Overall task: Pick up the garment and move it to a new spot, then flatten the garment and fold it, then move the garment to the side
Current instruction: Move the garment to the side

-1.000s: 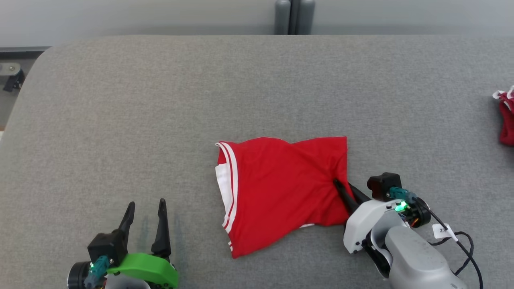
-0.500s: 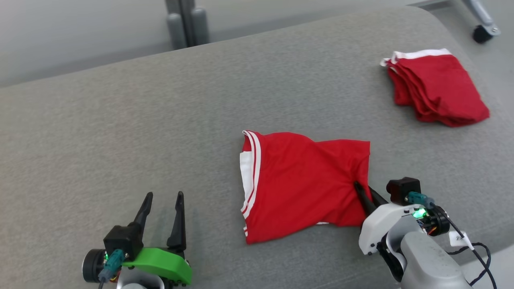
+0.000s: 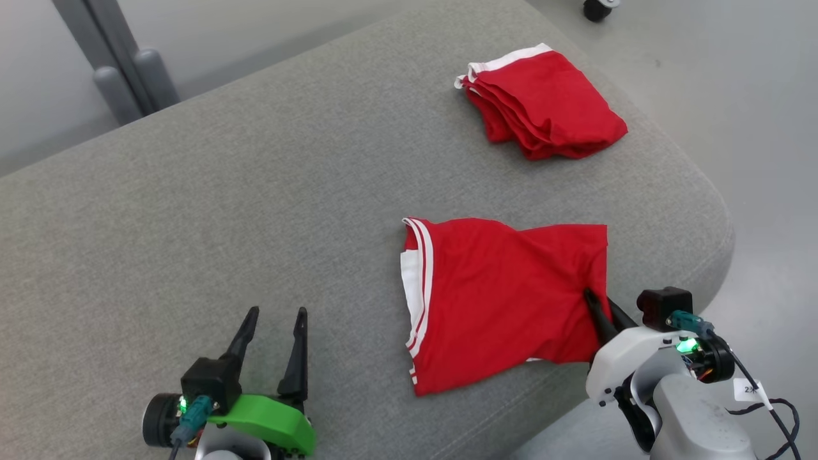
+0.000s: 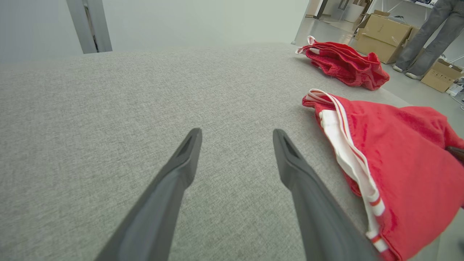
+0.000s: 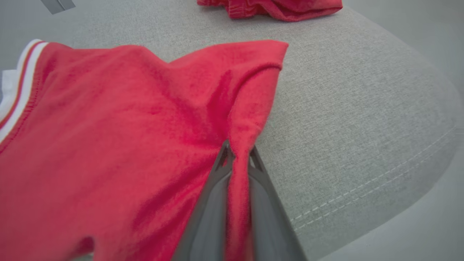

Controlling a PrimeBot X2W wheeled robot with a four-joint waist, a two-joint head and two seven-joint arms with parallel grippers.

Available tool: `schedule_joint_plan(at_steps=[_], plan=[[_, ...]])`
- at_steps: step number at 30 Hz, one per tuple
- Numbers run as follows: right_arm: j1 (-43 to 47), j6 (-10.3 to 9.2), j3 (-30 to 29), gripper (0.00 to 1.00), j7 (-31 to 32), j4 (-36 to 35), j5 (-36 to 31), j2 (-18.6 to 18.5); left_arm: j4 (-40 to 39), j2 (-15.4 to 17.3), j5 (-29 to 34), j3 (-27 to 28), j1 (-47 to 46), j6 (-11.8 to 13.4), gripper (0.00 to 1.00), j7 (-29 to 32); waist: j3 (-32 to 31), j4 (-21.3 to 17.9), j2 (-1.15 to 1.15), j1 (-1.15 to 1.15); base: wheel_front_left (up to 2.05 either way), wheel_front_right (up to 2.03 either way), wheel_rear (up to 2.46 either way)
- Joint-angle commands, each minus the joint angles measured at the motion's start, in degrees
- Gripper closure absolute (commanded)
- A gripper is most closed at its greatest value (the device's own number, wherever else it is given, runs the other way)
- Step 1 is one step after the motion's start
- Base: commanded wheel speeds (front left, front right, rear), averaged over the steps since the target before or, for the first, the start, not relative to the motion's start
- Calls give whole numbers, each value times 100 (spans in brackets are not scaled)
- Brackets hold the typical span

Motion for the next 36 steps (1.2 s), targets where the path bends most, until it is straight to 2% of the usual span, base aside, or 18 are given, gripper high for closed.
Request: schedule_joint_plan(at_steps=[1, 8, 13, 16, 20, 26, 27, 28, 29, 32, 36], plan=[[-71, -13, 4, 100, -7, -52, -51, -13, 7, 38, 66, 72, -1, -18, 0, -15, 126, -88, 0, 0, 0, 0, 0], [-703, -13, 77, 100, -8, -205, -180, -12, 45, 37, 224, 194, -138, -46, 0, -15, 432, 165, 0, 0, 0, 0, 0], [-1752, -13, 181, 100, 196, -180, -359, -14, 28, 69, 356, 298, -291, -59, 0, -15, 799, 421, 0, 0, 0, 0, 0], [-2420, -13, 34, 100, 395, -77, -554, -38, 11, 136, 393, 317, -405, -66, 0, -15, 991, 553, 0, 0, 0, 0, 0], [-3188, -13, -450, 100, 720, 144, -1046, -408, -18, 238, 327, 209, -550, -69, 0, -15, 1236, 773, 0, 0, 0, 0, 0], [-3713, -13, -1646, 100, 1199, 310, -2148, -1196, 10, 380, 232, 82, -781, -66, 0, -4, 1513, 1093, 0, 0, 0, 0, 0], [-3722, -13, -1892, 67, 1260, 292, -2294, -1278, 19, 386, 222, 80, -803, -66, 0, -3, 1536, 1126, 0, 0, 0, 0, 0], [-3705, -13, -2101, 31, 1329, 275, -2455, -1322, 24, 391, 223, 85, -819, -67, 0, -2, 1552, 1154, 0, 0, 0, 0, 0], [-3674, -13, -2315, 0, 1341, 213, -2646, -1319, 32, 393, 214, 109, -829, -66, 0, -2, 1558, 1177, 0, 0, 0, 0, 0], [-3538, -13, -2941, 0, 1241, 28, -3015, -1191, 43, 391, 191, 169, -867, -64, 0, 0, 1559, 1211, 0, 0, 0, 0, 0], [-3439, -13, -3362, 0, 804, -186, -3266, -889, 43, 363, 192, 250, -854, -57, 0, 3, 1475, 1208, 0, 0, 0, 0, 0]])
